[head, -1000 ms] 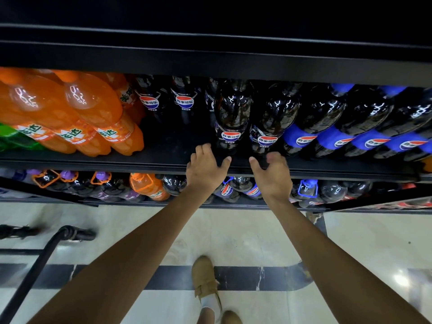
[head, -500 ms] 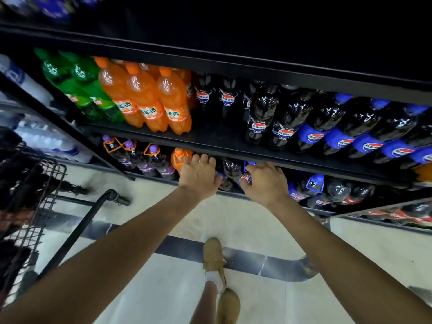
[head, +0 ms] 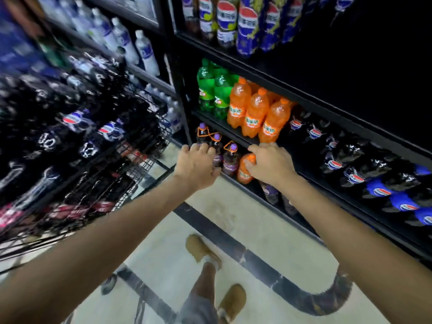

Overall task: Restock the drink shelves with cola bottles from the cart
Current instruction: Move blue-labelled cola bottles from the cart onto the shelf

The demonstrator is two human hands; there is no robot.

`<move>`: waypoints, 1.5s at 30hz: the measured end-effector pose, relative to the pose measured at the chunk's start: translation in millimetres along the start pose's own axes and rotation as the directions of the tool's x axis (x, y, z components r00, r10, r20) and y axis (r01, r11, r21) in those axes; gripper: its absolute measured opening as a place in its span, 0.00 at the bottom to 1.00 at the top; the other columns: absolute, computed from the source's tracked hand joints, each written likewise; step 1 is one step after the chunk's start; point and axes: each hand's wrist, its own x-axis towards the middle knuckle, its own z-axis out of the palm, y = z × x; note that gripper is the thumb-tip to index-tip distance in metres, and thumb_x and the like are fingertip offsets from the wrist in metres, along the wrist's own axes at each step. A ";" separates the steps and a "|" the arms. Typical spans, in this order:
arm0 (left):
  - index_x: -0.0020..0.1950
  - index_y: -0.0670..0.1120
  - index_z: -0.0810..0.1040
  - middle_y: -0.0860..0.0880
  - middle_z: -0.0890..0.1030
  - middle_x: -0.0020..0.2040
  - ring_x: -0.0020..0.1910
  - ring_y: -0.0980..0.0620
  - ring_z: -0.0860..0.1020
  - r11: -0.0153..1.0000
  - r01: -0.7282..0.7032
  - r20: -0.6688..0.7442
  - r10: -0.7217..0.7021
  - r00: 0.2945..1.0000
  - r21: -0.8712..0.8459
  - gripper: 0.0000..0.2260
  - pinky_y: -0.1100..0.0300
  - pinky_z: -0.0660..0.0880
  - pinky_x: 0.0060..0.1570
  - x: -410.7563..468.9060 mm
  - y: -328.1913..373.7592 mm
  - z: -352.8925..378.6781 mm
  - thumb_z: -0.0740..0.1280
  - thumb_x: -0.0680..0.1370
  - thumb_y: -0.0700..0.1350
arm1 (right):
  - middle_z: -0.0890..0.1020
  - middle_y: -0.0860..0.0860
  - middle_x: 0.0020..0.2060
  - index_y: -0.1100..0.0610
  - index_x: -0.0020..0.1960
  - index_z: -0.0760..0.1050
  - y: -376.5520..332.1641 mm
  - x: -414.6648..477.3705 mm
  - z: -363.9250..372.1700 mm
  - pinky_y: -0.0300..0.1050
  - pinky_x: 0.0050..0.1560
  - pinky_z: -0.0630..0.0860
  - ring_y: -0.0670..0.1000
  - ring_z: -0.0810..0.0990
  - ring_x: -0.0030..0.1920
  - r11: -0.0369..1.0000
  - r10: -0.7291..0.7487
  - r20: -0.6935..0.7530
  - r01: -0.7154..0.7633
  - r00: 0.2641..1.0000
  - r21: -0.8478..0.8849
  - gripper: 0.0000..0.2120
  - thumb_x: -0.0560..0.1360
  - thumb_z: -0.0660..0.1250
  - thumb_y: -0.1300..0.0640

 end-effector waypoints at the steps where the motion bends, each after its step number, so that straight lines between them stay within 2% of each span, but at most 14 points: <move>1: 0.66 0.45 0.68 0.46 0.73 0.62 0.63 0.44 0.71 1.000 0.030 -0.006 -0.030 1.000 -0.001 0.22 0.49 0.65 0.62 -5.0 -16.4 -4.6 0.55 0.80 0.58 | 0.79 0.55 0.57 0.54 0.65 0.74 -17.7 11.5 -8.8 0.51 0.54 0.70 0.59 0.73 0.60 0.999 -0.043 -0.010 0.043 0.999 -0.006 0.20 0.78 0.60 0.45; 5: 0.65 0.46 0.69 0.46 0.74 0.62 0.62 0.44 0.71 0.984 0.172 -0.030 -0.173 0.984 -0.047 0.22 0.50 0.65 0.62 -24.4 -87.1 -19.4 0.57 0.79 0.59 | 0.79 0.56 0.53 0.54 0.63 0.75 -96.5 62.6 -41.0 0.51 0.51 0.71 0.60 0.75 0.58 0.976 -0.216 -0.034 0.215 0.976 -0.044 0.19 0.78 0.59 0.45; 10: 0.63 0.46 0.71 0.46 0.75 0.61 0.62 0.44 0.72 0.936 0.341 -0.050 -0.346 0.937 -0.091 0.21 0.50 0.66 0.61 -48.5 -175.1 -31.7 0.59 0.78 0.59 | 0.78 0.55 0.57 0.53 0.67 0.72 -201.8 121.9 -59.5 0.53 0.56 0.70 0.60 0.73 0.62 0.924 -0.380 0.014 0.380 0.925 -0.038 0.21 0.79 0.59 0.44; 15: 0.64 0.45 0.71 0.46 0.75 0.61 0.62 0.43 0.73 0.868 0.486 -0.033 -0.491 0.871 -0.096 0.22 0.50 0.67 0.59 -86.0 -249.6 -28.9 0.59 0.77 0.59 | 0.77 0.55 0.60 0.53 0.71 0.69 -298.0 154.8 -53.1 0.52 0.56 0.71 0.59 0.72 0.63 0.829 -0.553 0.078 0.557 0.830 -0.054 0.23 0.79 0.58 0.44; 19: 0.63 0.46 0.71 0.46 0.75 0.61 0.60 0.43 0.73 0.806 0.586 0.003 -0.588 0.809 -0.083 0.22 0.50 0.67 0.59 -123.4 -284.8 -15.7 0.58 0.78 0.60 | 0.76 0.56 0.60 0.54 0.70 0.69 -353.1 165.8 -37.1 0.51 0.52 0.70 0.59 0.73 0.61 0.726 -0.662 0.168 0.681 0.730 -0.098 0.23 0.80 0.57 0.45; 25: 0.66 0.46 0.71 0.46 0.75 0.63 0.61 0.45 0.74 0.706 0.693 0.032 -0.697 0.717 -0.147 0.22 0.51 0.67 0.60 -161.5 -300.0 8.8 0.57 0.79 0.59 | 0.75 0.55 0.61 0.56 0.69 0.68 -391.8 189.5 -10.7 0.53 0.53 0.71 0.57 0.72 0.61 0.561 -0.741 0.304 0.801 0.598 -0.208 0.22 0.79 0.59 0.46; 30: 0.67 0.46 0.71 0.47 0.76 0.62 0.60 0.45 0.75 0.585 0.780 0.073 -0.788 0.612 -0.225 0.22 0.51 0.69 0.60 -167.3 -294.1 19.1 0.57 0.79 0.59 | 0.70 0.55 0.67 0.56 0.73 0.63 -404.7 217.2 5.5 0.53 0.57 0.73 0.57 0.70 0.65 0.460 -0.781 0.351 0.856 0.516 -0.235 0.26 0.79 0.60 0.45; 34: 0.66 0.47 0.72 0.48 0.77 0.61 0.61 0.46 0.75 0.521 0.816 0.093 -0.826 0.556 -0.249 0.20 0.52 0.69 0.62 -149.2 -282.4 21.8 0.56 0.79 0.57 | 0.71 0.55 0.66 0.56 0.75 0.59 -409.6 244.7 14.1 0.52 0.57 0.73 0.57 0.71 0.64 0.374 -0.832 0.344 0.897 0.436 -0.234 0.30 0.78 0.62 0.44; 38: 0.66 0.47 0.72 0.48 0.77 0.60 0.60 0.46 0.75 0.422 0.861 0.132 -0.872 0.471 -0.285 0.20 0.52 0.68 0.61 -116.1 -268.2 19.9 0.57 0.80 0.56 | 0.67 0.56 0.70 0.57 0.77 0.54 -410.2 273.3 18.7 0.55 0.65 0.69 0.58 0.67 0.68 0.303 -0.832 0.419 0.930 0.364 -0.207 0.36 0.77 0.63 0.43; 42: 0.67 0.47 0.71 0.49 0.76 0.61 0.61 0.46 0.74 0.314 0.900 0.208 -0.900 0.384 -0.303 0.20 0.53 0.66 0.61 -81.8 -249.5 23.9 0.57 0.80 0.56 | 0.65 0.56 0.71 0.58 0.78 0.51 -411.0 294.0 24.6 0.55 0.67 0.67 0.59 0.65 0.70 0.171 -0.863 0.448 0.970 0.233 -0.175 0.41 0.75 0.67 0.41; 45: 0.68 0.46 0.71 0.48 0.76 0.62 0.61 0.46 0.74 0.235 0.926 0.267 -0.910 0.316 -0.296 0.21 0.53 0.67 0.62 -65.5 -232.7 29.8 0.57 0.80 0.56 | 0.64 0.57 0.72 0.59 0.79 0.48 -413.9 301.4 31.6 0.56 0.68 0.66 0.59 0.65 0.70 0.110 -0.873 0.457 0.981 0.171 -0.157 0.45 0.74 0.67 0.40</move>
